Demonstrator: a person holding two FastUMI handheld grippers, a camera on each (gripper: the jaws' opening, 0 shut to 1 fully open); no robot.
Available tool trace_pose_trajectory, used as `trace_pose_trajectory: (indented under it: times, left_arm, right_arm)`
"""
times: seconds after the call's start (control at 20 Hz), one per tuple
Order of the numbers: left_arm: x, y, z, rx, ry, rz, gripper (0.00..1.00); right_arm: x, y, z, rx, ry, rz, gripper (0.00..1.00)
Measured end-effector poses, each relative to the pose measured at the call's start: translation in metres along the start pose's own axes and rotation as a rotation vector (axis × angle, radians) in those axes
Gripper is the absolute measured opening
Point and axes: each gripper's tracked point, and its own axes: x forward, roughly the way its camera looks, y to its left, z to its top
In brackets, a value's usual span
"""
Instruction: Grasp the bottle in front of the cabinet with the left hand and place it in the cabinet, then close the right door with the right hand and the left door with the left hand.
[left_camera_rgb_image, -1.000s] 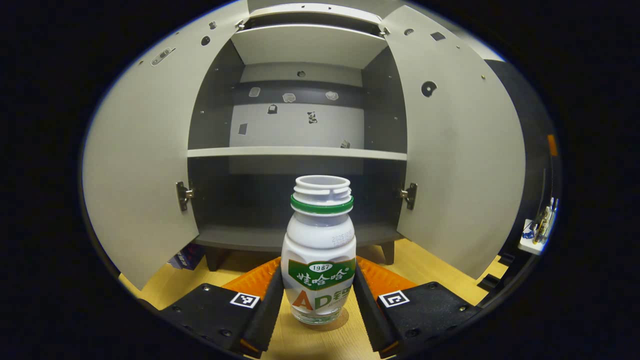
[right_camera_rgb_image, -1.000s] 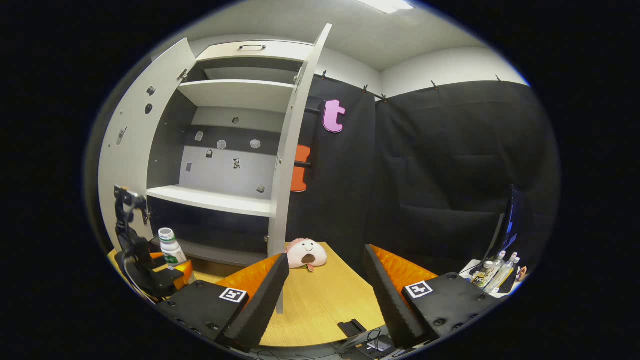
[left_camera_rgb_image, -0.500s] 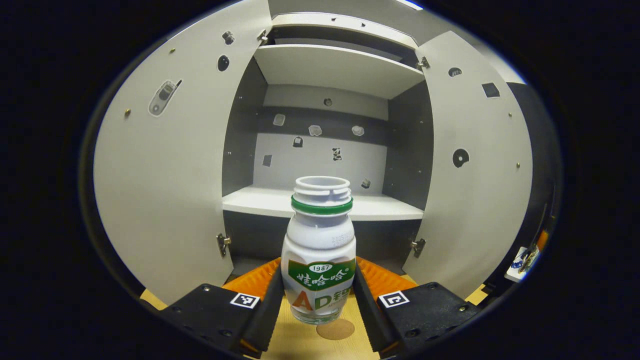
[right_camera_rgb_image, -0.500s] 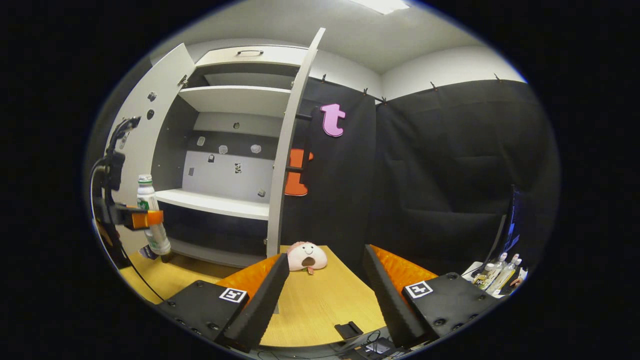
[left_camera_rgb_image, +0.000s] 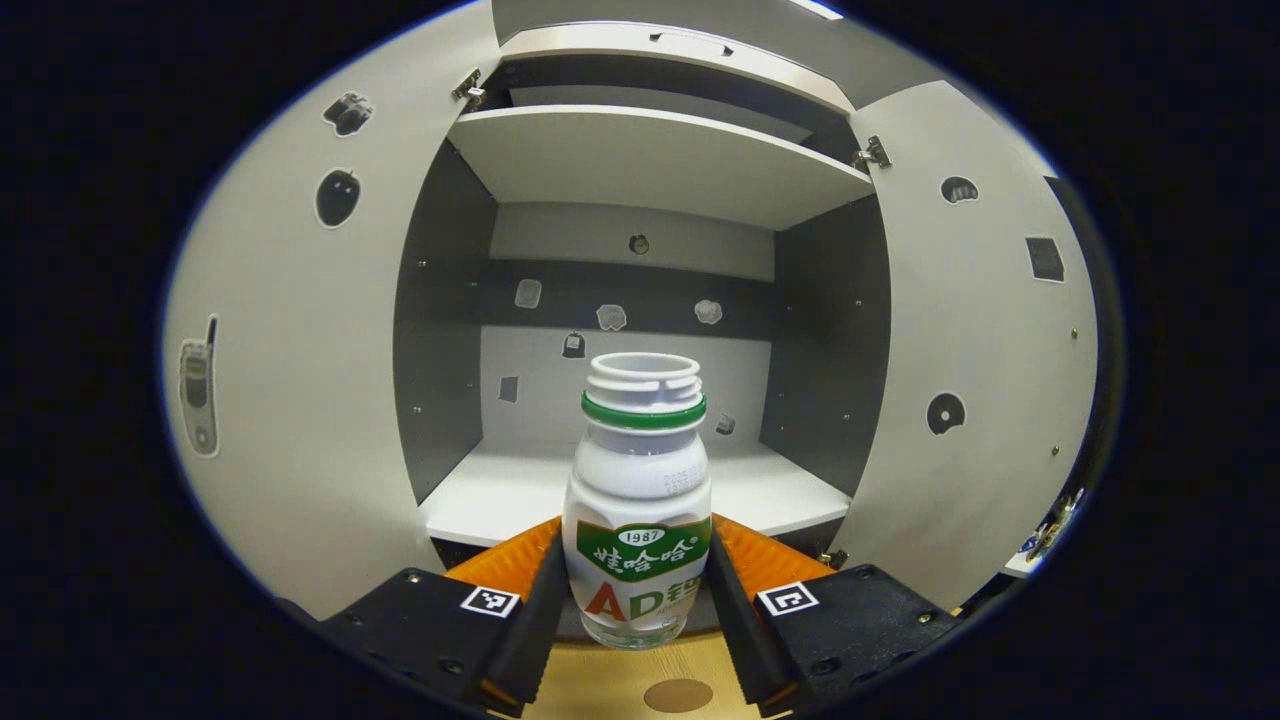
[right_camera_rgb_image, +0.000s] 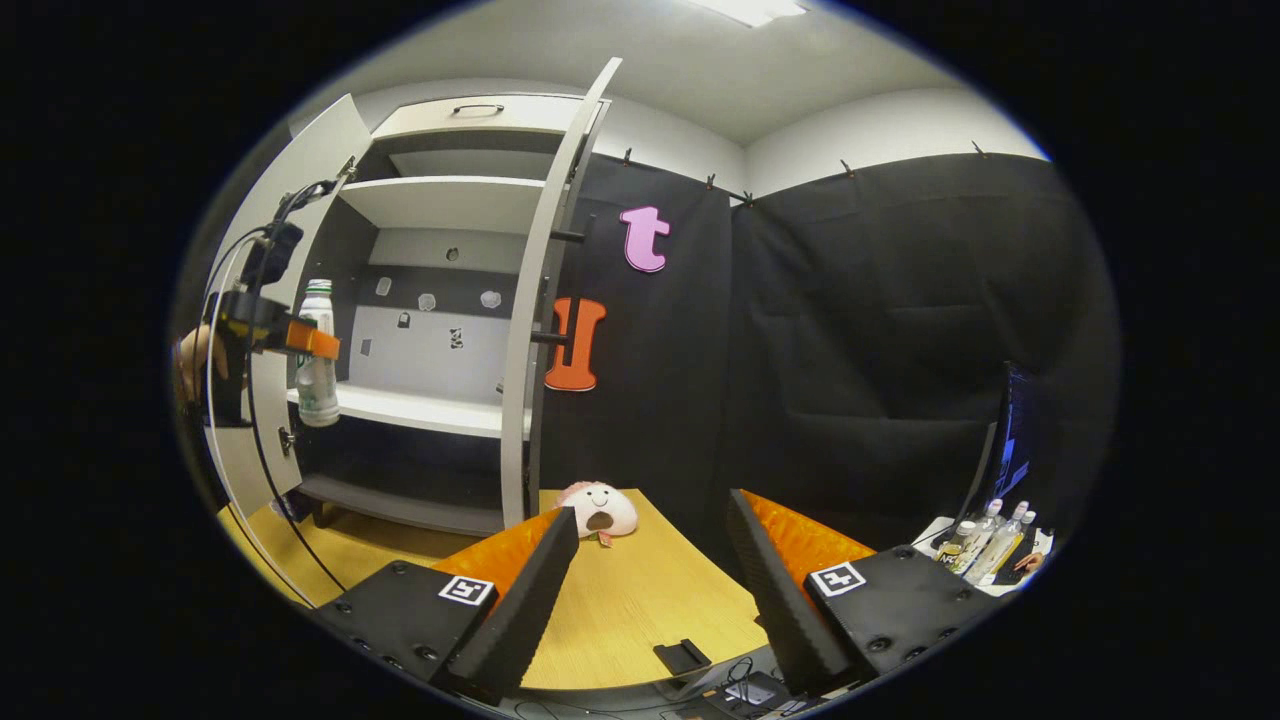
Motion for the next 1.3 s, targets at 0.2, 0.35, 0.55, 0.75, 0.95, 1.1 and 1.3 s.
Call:
trace_pose_trajectory:
  times: [0.2, 0.35, 0.55, 0.75, 0.95, 1.1, 1.3]
  left_arm:
    - [0.047, -0.004, 0.023, 0.027, 0.018, -0.009, 0.72]
    - [0.081, -0.006, 0.031, 0.05, 0.034, -0.006, 0.72]
    - [0.119, -0.016, 0.018, 0.022, 0.079, -0.023, 0.72]
    - [0.143, -0.024, 0.006, 0.037, 0.114, -0.029, 0.72]
    - [0.163, -0.031, -0.001, 0.051, 0.136, -0.038, 0.72]
    - [0.174, -0.032, -0.004, 0.06, 0.144, -0.03, 0.72]
    - [0.181, -0.029, -0.004, 0.086, 0.145, -0.023, 0.73]
  right_arm:
    - [-0.001, -0.012, -0.005, 0.008, 0.013, -0.029, 0.99]
    - [0.0, -0.023, -0.009, 0.013, 0.027, -0.057, 0.99]
    - [0.005, -0.04, -0.014, 0.013, 0.043, -0.107, 0.99]
    - [0.009, -0.05, -0.017, 0.011, 0.057, -0.14, 0.99]
    - [0.015, -0.052, -0.023, 0.027, 0.071, -0.158, 0.99]
    - [0.02, -0.052, -0.024, 0.035, 0.079, -0.164, 0.99]
    - [0.026, -0.051, -0.027, 0.039, 0.086, -0.167, 0.99]
